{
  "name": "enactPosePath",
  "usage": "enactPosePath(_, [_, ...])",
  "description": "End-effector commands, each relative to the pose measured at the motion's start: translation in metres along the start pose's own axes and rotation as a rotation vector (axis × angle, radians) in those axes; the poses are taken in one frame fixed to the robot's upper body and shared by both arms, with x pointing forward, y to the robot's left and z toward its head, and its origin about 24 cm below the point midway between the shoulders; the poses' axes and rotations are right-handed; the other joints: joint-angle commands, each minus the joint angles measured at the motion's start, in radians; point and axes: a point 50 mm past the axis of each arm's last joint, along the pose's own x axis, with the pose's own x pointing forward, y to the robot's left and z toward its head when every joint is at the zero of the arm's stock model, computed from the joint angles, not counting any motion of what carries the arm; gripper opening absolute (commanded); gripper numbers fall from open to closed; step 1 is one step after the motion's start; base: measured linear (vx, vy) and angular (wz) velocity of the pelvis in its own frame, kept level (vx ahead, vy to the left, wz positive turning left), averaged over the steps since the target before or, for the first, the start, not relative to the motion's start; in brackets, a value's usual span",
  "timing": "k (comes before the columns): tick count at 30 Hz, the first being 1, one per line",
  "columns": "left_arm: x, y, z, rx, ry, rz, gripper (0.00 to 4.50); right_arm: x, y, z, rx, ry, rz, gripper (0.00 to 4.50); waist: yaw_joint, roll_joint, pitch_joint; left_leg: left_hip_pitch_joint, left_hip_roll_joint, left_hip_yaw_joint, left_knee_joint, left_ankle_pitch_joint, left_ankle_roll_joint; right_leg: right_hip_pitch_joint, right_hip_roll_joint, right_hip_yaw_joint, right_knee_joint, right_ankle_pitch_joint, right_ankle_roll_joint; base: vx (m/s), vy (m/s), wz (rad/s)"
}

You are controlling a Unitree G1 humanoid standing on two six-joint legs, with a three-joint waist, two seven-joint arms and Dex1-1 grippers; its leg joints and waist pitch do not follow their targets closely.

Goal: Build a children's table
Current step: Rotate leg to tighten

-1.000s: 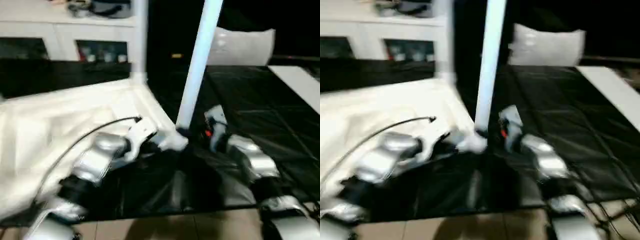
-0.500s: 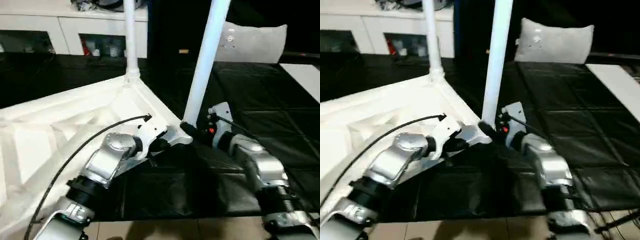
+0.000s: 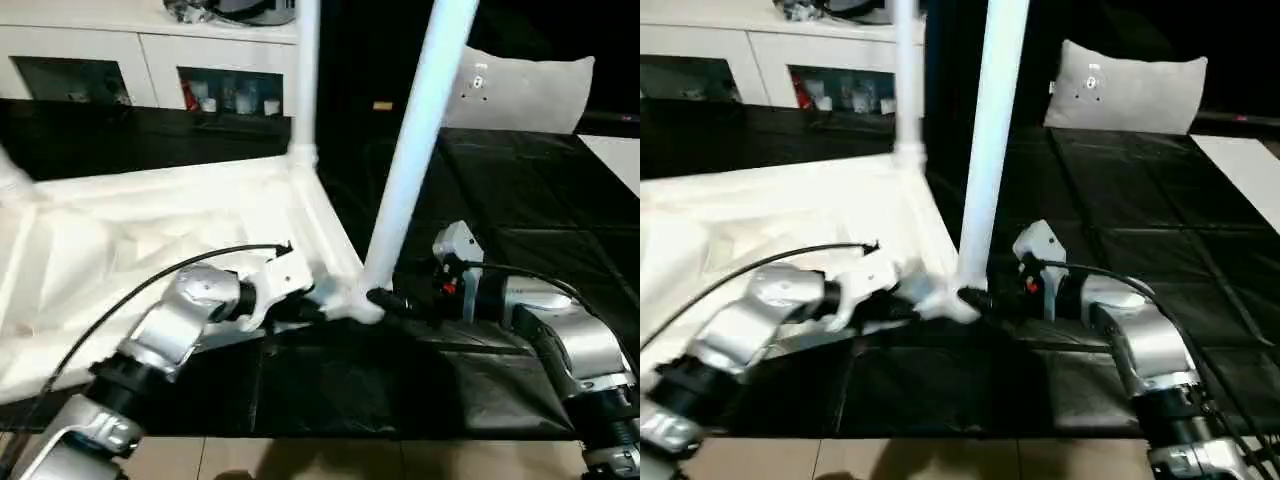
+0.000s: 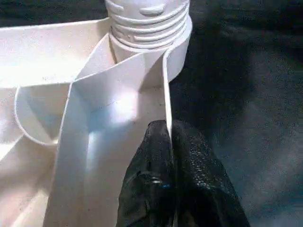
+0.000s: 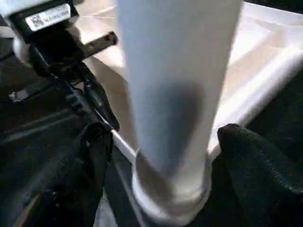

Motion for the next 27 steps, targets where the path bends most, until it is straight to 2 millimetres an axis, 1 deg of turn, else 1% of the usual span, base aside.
enactPosePath(1, [0.007, -0.009, 0.000, 0.033, 0.017, -0.098, 0.00, -0.003, -0.001, 0.004, -0.013, -0.011, 0.022, 3.55, -0.004, 0.011, -0.061, 0.013, 0.050, -0.010, -0.069, -0.135, 0.032, 0.050, -0.088, 0.055, -0.066, -0.121, -0.208, 0.000, 0.000, 0.00])
enactPosePath(2, [0.006, -0.010, 0.000, 0.036, 0.019, -0.113, 0.00, -0.003, 0.000, 0.004, -0.010, -0.010, 0.034, 3.55, -0.003, 0.014, -0.062, 0.013, 0.049, -0.011, -0.069, -0.136, 0.030, 0.050, -0.088, 0.055, -0.065, -0.117, -0.211, 0.000, 0.000, 0.00])
enactPosePath(3, [0.004, -0.011, 0.000, 0.040, 0.022, -0.135, 0.00, -0.003, 0.000, 0.003, -0.003, -0.006, 0.054, 3.35, -0.003, 0.012, -0.062, 0.012, 0.050, -0.011, -0.069, -0.140, 0.028, 0.052, -0.088, 0.054, -0.064, -0.108, -0.214, 0.000, 0.000, 0.00])
enactPosePath(4, [0.004, -0.011, 0.000, 0.041, 0.021, -0.143, 0.00, -0.003, 0.001, 0.002, 0.002, -0.003, 0.066, 3.35, -0.003, 0.012, -0.062, 0.012, 0.050, -0.011, -0.069, -0.141, 0.027, 0.053, -0.088, 0.054, -0.064, -0.107, -0.215, 0.000, 0.000, 0.00])
enactPosePath(5, [0.002, -0.012, 0.000, 0.047, 0.020, -0.165, 0.00, -0.003, 0.003, 0.000, 0.014, 0.006, 0.102, 3.23, -0.003, 0.014, -0.062, 0.012, 0.049, -0.011, -0.069, -0.148, 0.026, 0.054, -0.089, 0.054, -0.065, -0.112, -0.217, 0.000, 0.000, 0.00])
enactPosePath(14, [0.002, -0.013, -0.002, 0.051, 0.020, -0.180, 0.00, -0.006, 0.005, -0.013, 0.048, 0.034, 0.160, 2.60, -0.002, 0.011, -0.062, 0.012, 0.049, -0.011, -0.067, -0.150, 0.022, 0.055, -0.089, 0.053, -0.065, -0.133, -0.219, 0.000, 0.000, 0.00])
enactPosePath(15, [0.002, -0.013, -0.002, 0.049, 0.019, -0.181, 0.00, -0.006, 0.005, -0.014, 0.053, 0.035, 0.165, 2.54, -0.002, 0.009, -0.063, 0.011, 0.049, -0.011, -0.067, -0.144, 0.023, 0.055, -0.089, 0.054, -0.064, -0.126, -0.219, 0.000, 0.000, 0.00])
enactPosePath(16, [0.002, -0.013, -0.002, 0.049, 0.019, -0.181, 0.00, -0.006, 0.005, -0.014, 0.053, 0.035, 0.165, 2.36, -0.002, 0.009, -0.063, 0.010, 0.048, -0.011, -0.067, -0.142, 0.024, 0.055, -0.089, 0.054, -0.064, -0.124, -0.218, 0.000, 0.000, 0.00])
enactPosePath(17, [0.002, -0.013, -0.002, 0.048, 0.018, -0.181, 0.00, -0.006, 0.005, -0.015, 0.056, 0.035, 0.167, 2.25, -0.003, 0.007, -0.064, 0.011, 0.048, -0.011, -0.066, -0.135, 0.027, 0.056, -0.088, 0.053, -0.063, -0.118, -0.218, 0.000, 0.000, 0.00])
enactPosePath(18, [0.002, -0.013, -0.003, 0.046, 0.017, -0.180, 0.00, -0.006, 0.005, -0.017, 0.062, 0.035, 0.173, 2.18, -0.002, 0.008, -0.064, 0.011, 0.049, -0.010, -0.066, -0.133, 0.028, 0.056, -0.089, 0.053, -0.063, -0.116, -0.220, 0.000, 0.000, 0.00])
enactPosePath(19, [0.003, -0.014, -0.003, 0.043, 0.012, -0.179, 0.00, -0.006, 0.005, -0.019, 0.072, 0.031, 0.179, 2.17, -0.002, 0.008, -0.063, 0.010, 0.048, -0.010, -0.066, -0.133, 0.029, 0.056, -0.089, 0.053, -0.063, -0.119, -0.219, 0.000, 0.000, 0.00])
enactPosePath(20, [0.003, -0.014, -0.003, 0.041, 0.008, -0.179, 0.00, -0.006, 0.006, -0.019, 0.078, 0.028, 0.182, 2.17, -0.002, 0.006, -0.063, 0.010, 0.048, -0.010, -0.066, -0.135, 0.029, 0.055, -0.089, 0.053, -0.064, -0.124, -0.219, 0.000, 0.000, 0.00])
enactPosePath(21, [0.004, -0.015, -0.002, 0.025, -0.016, -0.178, 0.00, -0.004, 0.007, -0.021, 0.110, 0.009, 0.190, 2.12, -0.002, 0.008, -0.062, 0.011, 0.048, -0.010, -0.066, -0.140, 0.029, 0.055, -0.089, 0.053, -0.065, -0.135, -0.218, 0.000, 0.000, 0.00])
enactPosePath(24, [0.006, -0.014, 0.000, -0.011, -0.044, -0.149, 0.00, -0.001, 0.010, -0.023, 0.129, 0.004, 0.184, 2.05, -0.003, 0.008, -0.060, 0.012, 0.050, -0.011, -0.068, -0.152, 0.025, 0.055, -0.090, 0.053, -0.067, -0.151, -0.218, 0.000, 0.000, 0.00])
enactPosePath(26, [0.009, -0.011, 0.004, -0.035, -0.063, -0.106, 0.00, -0.001, 0.005, -0.026, 0.143, 0.012, 0.138, 2.04, -0.004, 0.006, -0.059, 0.014, 0.049, -0.011, -0.069, -0.168, 0.022, 0.054, -0.089, 0.053, -0.070, -0.183, -0.211, 0.000, 0.000, 0.00])
enactPosePath(27, [0.010, -0.010, 0.006, -0.044, -0.076, -0.083, 0.00, 0.000, 0.000, -0.028, 0.145, 0.015, 0.098, 2.04, -0.004, 0.006, -0.055, 0.017, 0.048, -0.010, -0.070, -0.192, 0.019, 0.051, -0.091, 0.053, -0.077, -0.228, -0.204, 0.000, 0.000, 0.00])
